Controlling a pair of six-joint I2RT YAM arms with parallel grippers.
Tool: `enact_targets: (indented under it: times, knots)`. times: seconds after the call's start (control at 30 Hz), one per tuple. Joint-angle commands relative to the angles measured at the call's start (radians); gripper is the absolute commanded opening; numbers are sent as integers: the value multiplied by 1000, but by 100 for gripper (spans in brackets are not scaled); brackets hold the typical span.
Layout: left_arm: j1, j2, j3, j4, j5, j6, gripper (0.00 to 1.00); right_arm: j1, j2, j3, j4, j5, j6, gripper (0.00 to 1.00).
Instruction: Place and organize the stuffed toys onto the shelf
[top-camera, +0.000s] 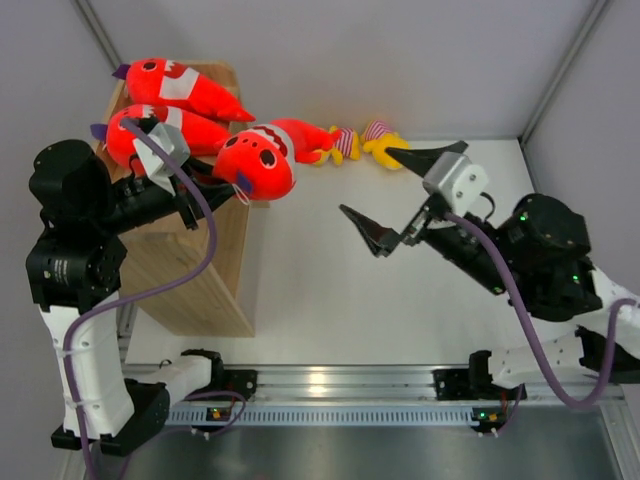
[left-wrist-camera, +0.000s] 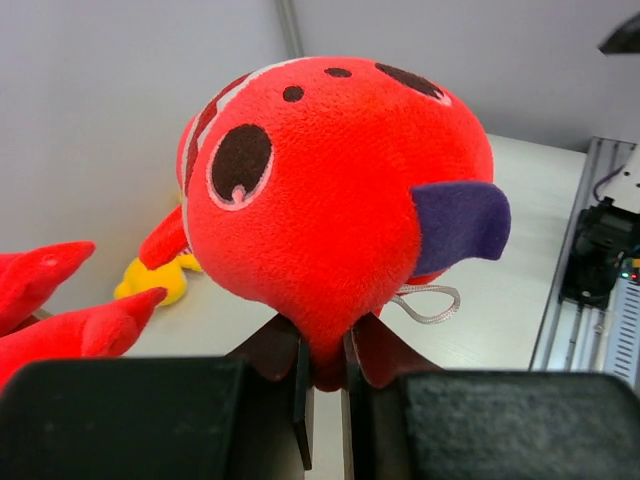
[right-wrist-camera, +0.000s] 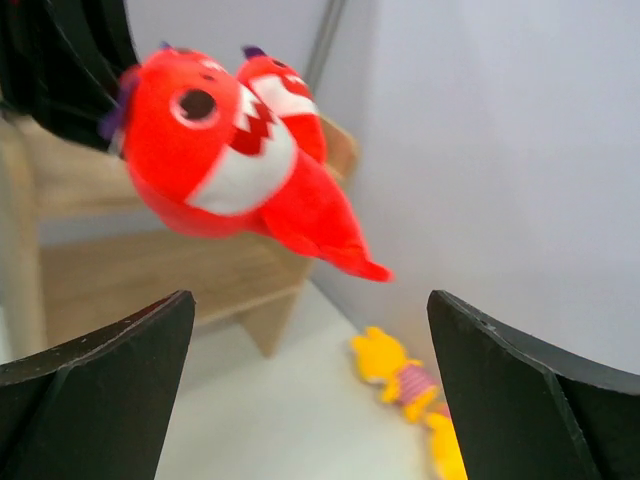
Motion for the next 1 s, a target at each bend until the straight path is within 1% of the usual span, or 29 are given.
enact_targets:
  times: [0.0, 0.03, 0.07, 0.17, 0.2, 0.23, 0.33, 0.4, 0.43, 0.5, 0.53, 0.63, 0.83, 0.97]
  knots:
    - [0, 0, -22, 61, 113, -61, 0, 10, -54, -52, -183, 88, -431, 100]
    - [0, -4, -28, 63, 134, -67, 0, 7, -71, -108, -163, 108, -504, 99]
    - [0, -9, -42, 64, 134, -72, 0, 5, -72, -127, -164, 115, -626, 99]
    - [0, -36, -65, 64, 113, -54, 0, -13, -40, -135, -188, 63, -733, 99]
    - [0, -43, -70, 63, 110, -54, 0, -22, -27, -123, -183, 41, -734, 99]
    - [0, -46, -73, 64, 114, -57, 0, -57, -14, -96, -183, 17, -734, 99]
    - [0, -56, -82, 64, 130, -72, 0, -125, 45, -91, -139, -29, -789, 99]
    - [1, -67, -90, 63, 128, -72, 0, -159, 73, -78, -143, -104, -817, 99]
    - [1, -72, -90, 63, 124, -69, 0, -203, 87, -66, -148, -138, -820, 100]
    - [1, -81, -94, 64, 121, -69, 0, -241, 124, -66, -116, -196, -828, 99]
    - [1, -84, -96, 64, 122, -69, 0, -275, 141, -71, -85, -203, -831, 99]
    - [1, -95, -104, 64, 127, -69, 0, -318, 167, -81, 3, -227, -848, 99]
    - [1, -95, -108, 63, 122, -66, 0, -341, 149, -117, 61, -299, -871, 99]
    - [1, -81, -96, 63, 127, -72, 0, -354, 141, -106, 43, -382, -886, 99]
